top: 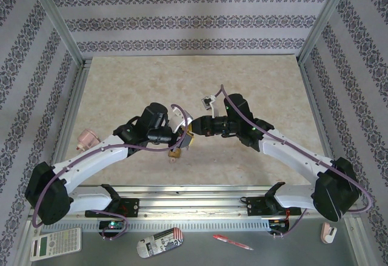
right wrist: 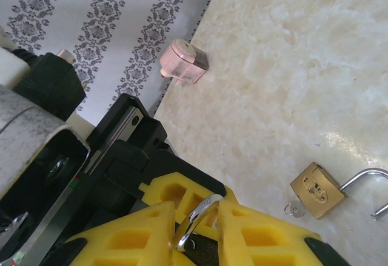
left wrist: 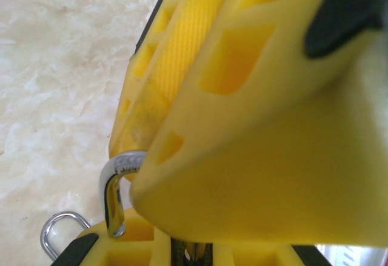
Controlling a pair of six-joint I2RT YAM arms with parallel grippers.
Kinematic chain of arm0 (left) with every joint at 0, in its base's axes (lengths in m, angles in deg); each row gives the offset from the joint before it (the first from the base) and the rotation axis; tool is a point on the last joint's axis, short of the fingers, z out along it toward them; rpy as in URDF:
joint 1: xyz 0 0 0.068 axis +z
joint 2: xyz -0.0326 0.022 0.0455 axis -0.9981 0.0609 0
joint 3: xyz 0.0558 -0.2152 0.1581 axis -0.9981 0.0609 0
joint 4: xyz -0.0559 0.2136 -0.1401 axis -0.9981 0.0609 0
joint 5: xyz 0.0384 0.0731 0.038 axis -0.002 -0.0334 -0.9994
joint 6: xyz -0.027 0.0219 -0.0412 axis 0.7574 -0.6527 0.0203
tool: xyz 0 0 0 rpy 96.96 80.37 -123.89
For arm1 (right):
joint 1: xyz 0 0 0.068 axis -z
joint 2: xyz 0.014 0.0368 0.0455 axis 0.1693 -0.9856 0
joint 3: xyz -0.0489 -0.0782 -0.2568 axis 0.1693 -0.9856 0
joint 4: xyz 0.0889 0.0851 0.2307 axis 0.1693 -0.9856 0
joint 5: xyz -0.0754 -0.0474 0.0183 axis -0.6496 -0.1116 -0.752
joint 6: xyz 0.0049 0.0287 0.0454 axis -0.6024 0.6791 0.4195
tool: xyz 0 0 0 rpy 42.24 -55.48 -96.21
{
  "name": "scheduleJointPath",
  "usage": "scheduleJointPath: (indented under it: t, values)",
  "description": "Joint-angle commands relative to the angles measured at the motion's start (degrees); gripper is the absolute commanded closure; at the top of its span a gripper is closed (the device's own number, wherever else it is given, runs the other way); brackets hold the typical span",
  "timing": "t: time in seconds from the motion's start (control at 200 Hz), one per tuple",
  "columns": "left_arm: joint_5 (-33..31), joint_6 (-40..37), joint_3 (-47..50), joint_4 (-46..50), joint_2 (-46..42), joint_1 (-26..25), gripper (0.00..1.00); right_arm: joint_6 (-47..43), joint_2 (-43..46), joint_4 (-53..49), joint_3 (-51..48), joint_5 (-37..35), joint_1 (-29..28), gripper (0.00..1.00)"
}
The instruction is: Unlock with the key
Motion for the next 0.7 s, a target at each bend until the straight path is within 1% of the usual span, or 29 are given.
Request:
scheduleJointPath:
  t: [0.0,0.055,0.135,0.27,0.35,0.545,0.595,0.655,0.695]
  values:
    - [-2.4,-1.8,-1.0,-0.3,0.9,-1.8,1.00,1.0,-0.3,-0.3,1.7,1.1,-1.7,0.77]
    - [-2.9,-2.2,-1.6,0.4,1.8,-2.2,1.00,1.2,-0.4,-0.6,2.2,1.3,-2.1,0.79]
    - [-2.9,-2.3,-1.6,0.1,2.3,-2.3,1.00,0.9,-0.4,-1.8,3.0,1.8,-2.7,0.85]
    - [-2.0,-2.9,-2.0,0.2,2.8,-2.3,1.00,-0.8,0.3,-3.9,2.5,1.6,-2.9,1.00]
    - [-0.5,-3.8,-2.1,0.5,2.7,-2.2,1.00,-2.3,1.2,-4.9,1.7,0.9,-2.6,1.00]
    - [5.8,-4.2,-3.1,0.5,4.6,-1.8,1.00,-5.3,2.5,-6.2,1.0,1.0,-0.5,1.00]
    - [7.1,-4.0,-3.7,0.9,5.2,-1.5,0.86,-5.9,3.2,-6.6,0.6,0.5,0.0,1.00]
    - [8.8,-3.6,-4.1,1.1,5.8,-1.0,0.72,-6.5,3.9,-7.3,0.5,0.5,0.7,1.00]
    - [9.6,-3.0,-4.0,0.9,5.9,-0.5,0.65,-6.8,4.4,-7.5,0.3,0.4,1.1,1.00]
